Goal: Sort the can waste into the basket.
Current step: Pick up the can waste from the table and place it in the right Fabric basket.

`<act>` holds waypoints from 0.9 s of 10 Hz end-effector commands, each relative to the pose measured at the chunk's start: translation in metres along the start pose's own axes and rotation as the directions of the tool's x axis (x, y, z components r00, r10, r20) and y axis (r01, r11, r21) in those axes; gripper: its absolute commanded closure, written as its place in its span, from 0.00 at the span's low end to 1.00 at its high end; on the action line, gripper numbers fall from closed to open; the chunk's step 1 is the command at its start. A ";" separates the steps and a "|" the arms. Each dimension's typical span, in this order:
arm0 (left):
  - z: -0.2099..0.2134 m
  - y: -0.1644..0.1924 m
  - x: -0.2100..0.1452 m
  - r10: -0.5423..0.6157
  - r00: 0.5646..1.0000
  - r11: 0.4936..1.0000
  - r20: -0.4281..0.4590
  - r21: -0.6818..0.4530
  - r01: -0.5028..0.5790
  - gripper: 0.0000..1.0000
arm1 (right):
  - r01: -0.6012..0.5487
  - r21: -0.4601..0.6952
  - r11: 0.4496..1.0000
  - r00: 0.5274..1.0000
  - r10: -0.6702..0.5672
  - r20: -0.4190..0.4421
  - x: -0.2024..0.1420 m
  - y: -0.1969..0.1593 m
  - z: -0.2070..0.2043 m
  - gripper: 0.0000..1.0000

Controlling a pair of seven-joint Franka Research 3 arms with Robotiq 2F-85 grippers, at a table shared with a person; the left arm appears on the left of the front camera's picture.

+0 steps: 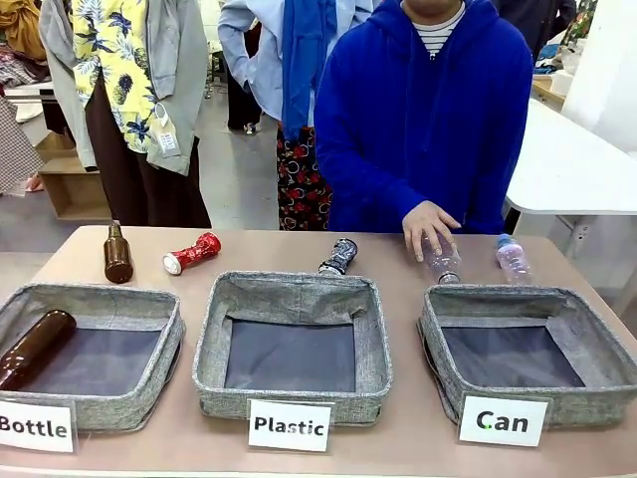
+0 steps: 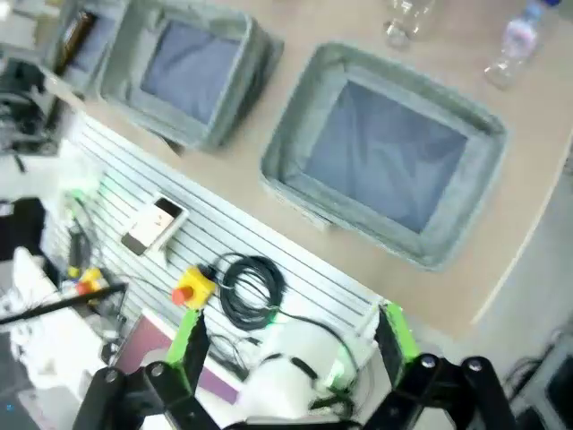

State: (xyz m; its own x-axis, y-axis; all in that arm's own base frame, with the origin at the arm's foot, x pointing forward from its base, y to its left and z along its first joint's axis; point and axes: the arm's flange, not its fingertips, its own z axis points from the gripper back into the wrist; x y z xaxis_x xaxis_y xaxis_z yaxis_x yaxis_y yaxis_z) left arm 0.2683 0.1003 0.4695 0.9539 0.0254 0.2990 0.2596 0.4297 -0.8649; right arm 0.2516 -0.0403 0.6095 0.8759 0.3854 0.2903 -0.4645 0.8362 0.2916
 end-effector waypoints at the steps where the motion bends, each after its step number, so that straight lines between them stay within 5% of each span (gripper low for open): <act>1: 0.000 -0.001 -0.002 0.010 1.000 1.000 -0.006 -0.009 -0.010 0.00 | -0.117 0.020 0.993 0.988 0.114 0.104 -0.038 -0.025 0.000 0.00; 4: 0.000 -0.001 -0.002 0.010 1.000 1.000 -0.006 -0.009 -0.010 0.00 | -0.195 -0.059 0.979 0.967 0.202 0.157 -0.055 -0.049 -0.005 0.00; 6: 0.000 -0.001 -0.002 0.010 1.000 1.000 -0.006 -0.009 -0.010 0.00 | -0.141 -0.103 0.985 0.976 0.156 0.152 -0.040 -0.051 -0.009 0.00; 9: 0.000 -0.001 -0.002 0.010 1.000 1.000 -0.006 -0.009 -0.010 0.00 | -0.165 -0.056 0.985 0.973 0.172 0.156 -0.049 -0.049 -0.002 0.00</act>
State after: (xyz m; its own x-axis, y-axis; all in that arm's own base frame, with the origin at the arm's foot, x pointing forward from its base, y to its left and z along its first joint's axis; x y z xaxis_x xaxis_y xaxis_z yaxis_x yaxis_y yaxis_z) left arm 0.2684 0.1002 0.4694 0.9541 0.0251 0.2984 0.2593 0.4293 -0.8652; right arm 0.2295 -0.0998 0.5801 0.7518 0.4593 0.4732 -0.5973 0.7783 0.1935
